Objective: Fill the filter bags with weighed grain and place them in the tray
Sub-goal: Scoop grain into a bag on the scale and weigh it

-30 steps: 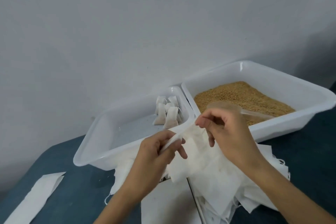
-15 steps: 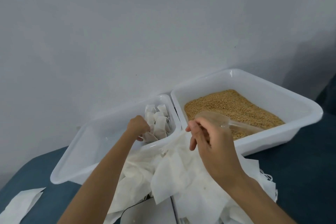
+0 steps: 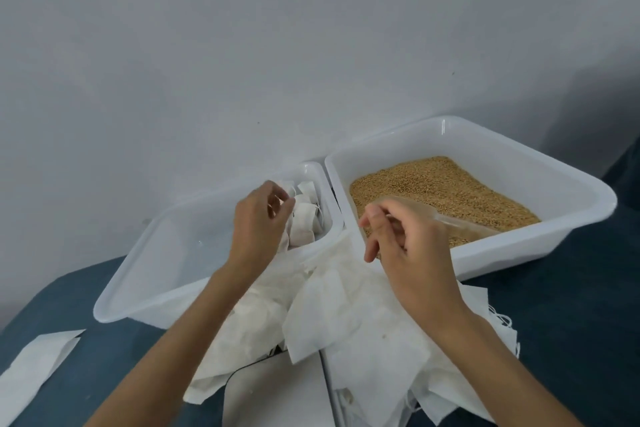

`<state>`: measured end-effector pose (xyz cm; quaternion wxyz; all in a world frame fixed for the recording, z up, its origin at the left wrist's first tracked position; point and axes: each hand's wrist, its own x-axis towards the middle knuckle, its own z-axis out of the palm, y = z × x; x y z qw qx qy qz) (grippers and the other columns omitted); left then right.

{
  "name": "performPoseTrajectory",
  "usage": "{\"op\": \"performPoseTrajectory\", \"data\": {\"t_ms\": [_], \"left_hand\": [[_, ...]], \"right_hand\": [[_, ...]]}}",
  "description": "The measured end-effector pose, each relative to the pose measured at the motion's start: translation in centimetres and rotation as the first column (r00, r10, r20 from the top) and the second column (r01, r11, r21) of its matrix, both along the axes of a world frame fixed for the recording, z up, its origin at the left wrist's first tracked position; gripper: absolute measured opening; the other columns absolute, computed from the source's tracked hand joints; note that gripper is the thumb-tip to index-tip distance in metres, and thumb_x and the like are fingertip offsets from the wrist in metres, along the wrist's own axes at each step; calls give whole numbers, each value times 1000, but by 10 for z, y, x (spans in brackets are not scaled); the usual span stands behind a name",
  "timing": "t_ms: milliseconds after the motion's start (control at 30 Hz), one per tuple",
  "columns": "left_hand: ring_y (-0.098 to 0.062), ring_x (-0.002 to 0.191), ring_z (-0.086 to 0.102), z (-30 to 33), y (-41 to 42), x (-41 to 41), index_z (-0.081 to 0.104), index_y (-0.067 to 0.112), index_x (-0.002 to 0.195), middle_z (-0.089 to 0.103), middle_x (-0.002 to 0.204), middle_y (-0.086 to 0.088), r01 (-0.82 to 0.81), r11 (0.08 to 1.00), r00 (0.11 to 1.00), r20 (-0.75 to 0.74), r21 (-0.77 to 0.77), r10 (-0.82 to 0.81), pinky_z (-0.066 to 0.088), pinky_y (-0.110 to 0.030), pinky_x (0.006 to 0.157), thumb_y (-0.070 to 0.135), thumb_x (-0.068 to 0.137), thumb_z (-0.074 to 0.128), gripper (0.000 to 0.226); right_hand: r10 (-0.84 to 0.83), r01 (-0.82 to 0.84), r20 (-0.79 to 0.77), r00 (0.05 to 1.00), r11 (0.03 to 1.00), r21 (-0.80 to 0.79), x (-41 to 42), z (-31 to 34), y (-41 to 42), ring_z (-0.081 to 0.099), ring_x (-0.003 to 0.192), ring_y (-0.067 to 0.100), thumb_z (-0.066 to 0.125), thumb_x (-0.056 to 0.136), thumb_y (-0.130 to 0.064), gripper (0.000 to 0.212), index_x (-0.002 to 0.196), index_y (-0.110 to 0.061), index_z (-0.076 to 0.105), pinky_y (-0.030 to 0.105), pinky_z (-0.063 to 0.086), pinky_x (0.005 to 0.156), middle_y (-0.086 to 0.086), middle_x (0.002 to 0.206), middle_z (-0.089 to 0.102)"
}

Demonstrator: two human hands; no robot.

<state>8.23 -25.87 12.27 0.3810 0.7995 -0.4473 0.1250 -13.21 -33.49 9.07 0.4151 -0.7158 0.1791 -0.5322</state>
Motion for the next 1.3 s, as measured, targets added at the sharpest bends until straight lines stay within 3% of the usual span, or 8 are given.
{"op": "performPoseTrajectory", "data": {"t_ms": [100, 233, 400, 567, 667, 933, 1167, 1300], "left_hand": [[-4, 62, 47, -15, 53, -55, 55, 28, 72, 50, 63, 15, 185, 951, 972, 94, 246, -213, 33, -18, 57, 32, 90, 78, 30], [4, 79, 47, -32, 99, -86, 53, 37, 87, 50, 88, 20, 202, 818, 965, 34, 538, -261, 33, -14, 63, 54, 88, 73, 26], [-5, 88, 50, -39, 102, -92, 58, 34, 103, 54, 101, 17, 89, 832, 988, 60, 548, -145, 38, -27, 71, 67, 83, 69, 40], [-15, 104, 56, -49, 88, -92, 64, 29, 103, 59, 104, 11, 88, 817, 990, 43, 569, -137, 47, -34, 84, 49, 89, 70, 26], [-16, 103, 57, -57, 86, -92, 67, 28, 100, 60, 101, 9, 95, 830, 991, 27, 550, -132, 46, -34, 82, 48, 91, 67, 22], [-12, 71, 60, -55, 59, -111, 63, 21, 73, 64, 71, 8, -65, 950, 998, 9, 305, 65, 50, -34, 65, 80, 83, 56, 61], [-19, 74, 64, -51, 56, -106, 71, 13, 76, 70, 75, 2, -42, 957, 989, -122, 286, 80, 55, -39, 71, 30, 85, 62, 21], [-9, 58, 60, -42, 76, -94, 70, 17, 73, 68, 68, 8, 56, 991, 890, -444, -119, -104, 49, -26, 55, 13, 93, 69, 20]], "right_hand": [[-5, 6, 6, 1000, 999, -35, 2, -1, 2, 67, 59, 13, 52, 106, -27, 26, 84, -23, 65, 29, 53, 62, -7, 59, 64], [25, -27, -33, 999, 998, -55, 3, -3, 6, 65, 58, 15, 52, 107, -27, 27, 85, -19, 66, 25, 49, 58, -5, 58, 63], [42, -48, -54, 998, 993, -108, 6, -4, 12, 65, 56, 15, 53, 107, -25, 26, 87, -15, 67, 20, 47, 57, -6, 57, 62], [48, -60, -77, 996, 986, -156, 8, -7, 12, 63, 52, 15, 53, 107, -23, 27, 86, -15, 66, 22, 46, 53, -6, 57, 62], [60, -70, -83, 995, 990, -119, 9, -9, 14, 61, 50, 13, 51, 107, -27, 26, 87, -18, 65, 19, 43, 53, -4, 58, 63], [37, -52, -79, 996, 978, -204, 8, -8, 18, 66, 56, 15, 51, 107, -25, 26, 87, -16, 65, 19, 45, 55, -9, 61, 61], [51, -69, -95, 994, 978, -197, 8, -8, 23, 60, 51, 12, 51, 107, -20, 25, 87, -13, 64, 18, 41, 54, -6, 58, 62], [131, -138, -65, 989, 983, -121, 7, -5, 30, 56, 47, 13, 52, 107, -24, 23, 90, -14, 64, 22, 40, 50, -2, 62, 63]]}}
